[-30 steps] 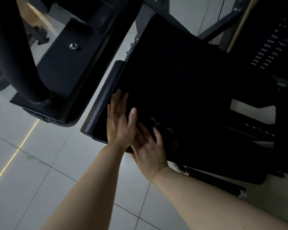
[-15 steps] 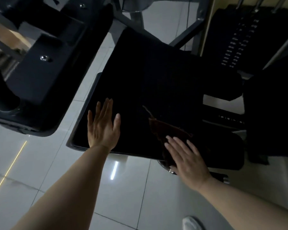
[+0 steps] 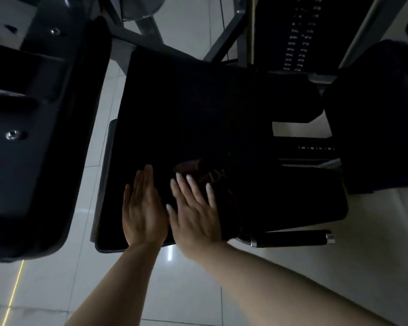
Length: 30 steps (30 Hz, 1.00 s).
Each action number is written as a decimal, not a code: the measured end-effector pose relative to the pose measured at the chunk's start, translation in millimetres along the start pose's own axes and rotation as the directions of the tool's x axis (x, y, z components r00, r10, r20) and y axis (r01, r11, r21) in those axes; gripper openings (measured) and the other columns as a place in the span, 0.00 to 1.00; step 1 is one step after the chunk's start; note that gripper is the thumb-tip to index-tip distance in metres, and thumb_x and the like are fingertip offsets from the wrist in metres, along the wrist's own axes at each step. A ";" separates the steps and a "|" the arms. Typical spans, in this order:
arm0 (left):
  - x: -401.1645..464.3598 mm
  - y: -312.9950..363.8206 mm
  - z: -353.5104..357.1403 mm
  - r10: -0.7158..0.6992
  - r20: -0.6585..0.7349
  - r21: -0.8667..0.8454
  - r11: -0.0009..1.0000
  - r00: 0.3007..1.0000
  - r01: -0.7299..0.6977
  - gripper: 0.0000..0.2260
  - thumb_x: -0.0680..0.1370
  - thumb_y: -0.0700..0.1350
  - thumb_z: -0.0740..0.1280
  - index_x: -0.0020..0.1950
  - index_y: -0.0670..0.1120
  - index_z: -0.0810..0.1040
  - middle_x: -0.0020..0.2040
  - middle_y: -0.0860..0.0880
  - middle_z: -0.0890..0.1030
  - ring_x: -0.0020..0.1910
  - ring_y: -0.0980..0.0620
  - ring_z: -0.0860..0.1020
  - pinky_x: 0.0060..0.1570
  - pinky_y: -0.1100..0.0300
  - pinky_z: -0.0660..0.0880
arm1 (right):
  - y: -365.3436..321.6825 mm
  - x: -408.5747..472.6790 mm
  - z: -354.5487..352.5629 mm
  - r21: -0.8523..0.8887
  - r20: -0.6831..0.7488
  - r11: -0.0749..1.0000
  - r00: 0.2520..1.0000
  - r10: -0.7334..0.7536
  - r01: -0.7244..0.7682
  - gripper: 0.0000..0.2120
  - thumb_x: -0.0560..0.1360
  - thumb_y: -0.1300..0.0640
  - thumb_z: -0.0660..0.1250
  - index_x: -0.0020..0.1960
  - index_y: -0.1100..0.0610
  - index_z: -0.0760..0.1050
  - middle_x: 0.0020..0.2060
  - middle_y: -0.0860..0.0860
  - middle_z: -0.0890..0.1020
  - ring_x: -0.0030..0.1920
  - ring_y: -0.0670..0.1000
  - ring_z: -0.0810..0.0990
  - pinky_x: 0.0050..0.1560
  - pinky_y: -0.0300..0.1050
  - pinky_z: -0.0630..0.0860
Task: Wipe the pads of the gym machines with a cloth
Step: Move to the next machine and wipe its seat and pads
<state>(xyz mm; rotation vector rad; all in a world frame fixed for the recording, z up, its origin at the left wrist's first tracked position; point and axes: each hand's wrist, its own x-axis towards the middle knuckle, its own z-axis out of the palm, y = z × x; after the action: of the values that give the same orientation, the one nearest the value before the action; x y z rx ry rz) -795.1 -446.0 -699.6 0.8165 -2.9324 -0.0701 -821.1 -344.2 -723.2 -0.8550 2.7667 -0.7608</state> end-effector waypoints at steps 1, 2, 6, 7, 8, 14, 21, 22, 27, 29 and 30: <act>0.6 -0.1 0.2 0.000 0.007 0.002 1.000 1.000 0.000 0.28 0.76 0.40 0.55 0.77 0.42 0.56 0.76 0.46 0.62 0.75 0.51 0.58 0.75 0.54 0.50 | 1.8 8.4 0.0 -0.009 0.010 1.000 1.000 -0.008 0.008 0.28 0.82 0.44 0.38 0.76 0.53 0.59 0.75 0.47 0.60 0.75 0.48 0.56 0.72 0.53 0.46; 0.6 0.3 -0.1 0.001 0.004 0.003 1.000 1.000 -0.001 0.27 0.76 0.40 0.55 0.76 0.42 0.57 0.75 0.46 0.63 0.75 0.51 0.58 0.74 0.54 0.50 | 8.5 12.8 -0.2 -0.011 0.030 1.000 0.999 -0.020 0.021 0.28 0.81 0.43 0.39 0.76 0.53 0.57 0.76 0.47 0.58 0.76 0.47 0.54 0.73 0.52 0.44; -0.6 0.9 1.7 0.000 -0.030 -0.006 1.000 1.000 0.000 0.23 0.80 0.41 0.54 0.75 0.42 0.60 0.74 0.46 0.66 0.74 0.50 0.61 0.73 0.53 0.52 | 52.5 21.2 -10.5 -0.001 0.032 0.996 0.996 0.088 -0.088 0.30 0.78 0.42 0.39 0.78 0.50 0.49 0.77 0.45 0.53 0.77 0.45 0.48 0.73 0.48 0.38; -0.5 1.4 1.0 0.000 -0.026 -0.001 1.000 1.000 0.000 0.24 0.80 0.44 0.51 0.76 0.42 0.60 0.74 0.46 0.65 0.74 0.49 0.60 0.73 0.54 0.50 | 65.9 21.4 -13.2 -0.007 0.017 0.989 0.989 0.150 -0.150 0.30 0.78 0.42 0.38 0.78 0.50 0.49 0.77 0.45 0.53 0.77 0.45 0.48 0.73 0.48 0.38; -0.4 3.1 -0.1 -0.002 -0.014 0.002 1.000 1.000 0.002 0.25 0.79 0.46 0.49 0.76 0.43 0.59 0.75 0.46 0.64 0.75 0.49 0.60 0.73 0.54 0.49 | 81.8 18.9 -16.4 -0.015 -0.009 0.976 0.976 0.218 -0.218 0.31 0.77 0.41 0.37 0.78 0.49 0.49 0.77 0.45 0.53 0.76 0.46 0.49 0.74 0.48 0.40; 13.9 33.5 -0.2 -0.034 0.061 0.008 0.999 0.998 0.034 0.25 0.81 0.47 0.54 0.78 0.49 0.53 0.78 0.49 0.54 0.77 0.49 0.47 0.74 0.50 0.40 | 123.9 -12.6 -20.1 0.153 -0.132 0.715 0.703 0.699 -0.682 0.30 0.77 0.43 0.41 0.77 0.52 0.55 0.76 0.47 0.57 0.77 0.48 0.50 0.74 0.53 0.41; 36.4 35.1 10.6 0.002 0.011 -0.035 0.999 1.000 -0.001 0.22 0.80 0.41 0.55 0.75 0.46 0.63 0.76 0.46 0.61 0.76 0.47 0.54 0.74 0.50 0.47 | -8.4 -31.5 4.0 0.200 -0.060 0.955 0.970 0.234 -0.218 0.27 0.80 0.43 0.47 0.73 0.55 0.64 0.76 0.51 0.59 0.76 0.51 0.56 0.72 0.54 0.50; 36.2 33.4 12.2 0.009 0.005 -0.027 1.000 1.000 -0.009 0.22 0.79 0.41 0.55 0.74 0.45 0.64 0.76 0.46 0.62 0.76 0.47 0.56 0.74 0.50 0.49 | 2.2 -33.2 2.4 0.161 -0.046 0.978 0.989 0.143 -0.134 0.27 0.80 0.43 0.46 0.73 0.55 0.63 0.76 0.51 0.58 0.76 0.50 0.55 0.72 0.53 0.51; 34.0 35.4 13.2 -0.001 -0.006 -0.006 1.000 1.000 0.001 0.21 0.79 0.40 0.56 0.73 0.46 0.65 0.76 0.46 0.62 0.76 0.47 0.56 0.74 0.50 0.48 | 113.5 -56.7 -9.0 -0.155 0.007 0.958 0.970 -0.242 0.240 0.32 0.76 0.34 0.53 0.74 0.52 0.62 0.75 0.49 0.62 0.74 0.49 0.62 0.68 0.51 0.60; 33.2 35.5 13.6 -0.002 -0.012 -0.003 1.000 1.000 0.002 0.21 0.80 0.41 0.56 0.74 0.46 0.64 0.76 0.46 0.62 0.76 0.47 0.55 0.74 0.50 0.48 | 166.1 -72.7 -16.7 -0.255 0.018 0.943 0.977 -0.214 0.211 0.37 0.70 0.36 0.64 0.73 0.53 0.61 0.74 0.51 0.64 0.73 0.51 0.64 0.67 0.51 0.60; 32.8 35.9 13.6 -0.006 -0.014 -0.001 1.000 1.000 0.006 0.21 0.80 0.41 0.56 0.74 0.46 0.64 0.76 0.46 0.62 0.76 0.47 0.55 0.74 0.50 0.47 | 192.6 -79.9 -23.2 -0.293 0.044 0.943 0.988 -0.149 0.155 0.42 0.65 0.39 0.71 0.72 0.55 0.62 0.72 0.53 0.67 0.72 0.52 0.63 0.67 0.52 0.60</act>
<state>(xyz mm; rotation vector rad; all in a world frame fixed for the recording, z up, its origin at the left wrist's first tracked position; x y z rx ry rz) -842.8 -432.0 -708.0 0.8230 -2.9166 -0.0656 -855.4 -152.7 -801.9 -1.1336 2.8649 -0.3557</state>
